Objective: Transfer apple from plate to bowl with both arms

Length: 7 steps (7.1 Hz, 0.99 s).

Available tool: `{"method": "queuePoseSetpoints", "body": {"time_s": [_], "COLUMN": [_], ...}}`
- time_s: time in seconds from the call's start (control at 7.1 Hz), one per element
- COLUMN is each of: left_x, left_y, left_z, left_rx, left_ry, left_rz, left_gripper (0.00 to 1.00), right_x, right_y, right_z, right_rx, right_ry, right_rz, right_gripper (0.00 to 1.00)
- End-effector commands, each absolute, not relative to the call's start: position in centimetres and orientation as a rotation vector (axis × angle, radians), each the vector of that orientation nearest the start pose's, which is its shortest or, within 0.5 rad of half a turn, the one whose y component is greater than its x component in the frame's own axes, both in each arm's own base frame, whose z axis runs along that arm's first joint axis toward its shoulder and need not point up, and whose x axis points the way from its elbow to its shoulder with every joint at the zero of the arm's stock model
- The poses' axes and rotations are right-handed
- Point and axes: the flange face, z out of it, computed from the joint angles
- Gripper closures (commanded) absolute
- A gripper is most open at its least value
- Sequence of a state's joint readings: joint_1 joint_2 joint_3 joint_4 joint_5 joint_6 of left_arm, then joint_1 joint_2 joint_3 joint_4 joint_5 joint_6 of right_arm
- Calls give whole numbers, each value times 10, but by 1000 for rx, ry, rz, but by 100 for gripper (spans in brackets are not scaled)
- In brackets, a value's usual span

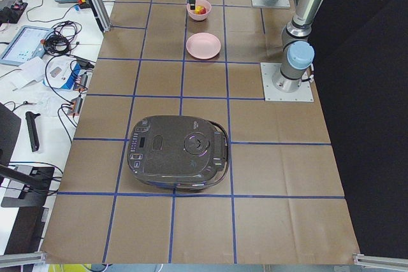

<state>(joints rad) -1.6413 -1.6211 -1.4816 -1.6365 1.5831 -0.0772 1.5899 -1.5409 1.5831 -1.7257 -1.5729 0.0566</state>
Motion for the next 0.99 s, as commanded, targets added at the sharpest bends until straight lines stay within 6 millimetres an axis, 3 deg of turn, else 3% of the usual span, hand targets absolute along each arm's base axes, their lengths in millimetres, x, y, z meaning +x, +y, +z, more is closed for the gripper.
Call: {"method": "queuePoseSetpoints", "body": {"time_s": [0.0,0.85], "left_x": [-168,-167], "left_y": [-497,-496], "left_z": [500,499], "left_rx": [-12,-12], "left_ry": [3127,3127], "left_rz": [42,44], "left_gripper": [0,0], "right_x": [143,141], "right_y": [-512,-513], "right_z": [482,483], "right_rx": [59,62], "right_ry": [3141,3152], "right_rz": [-174,-178], "right_gripper": [0,0]}}
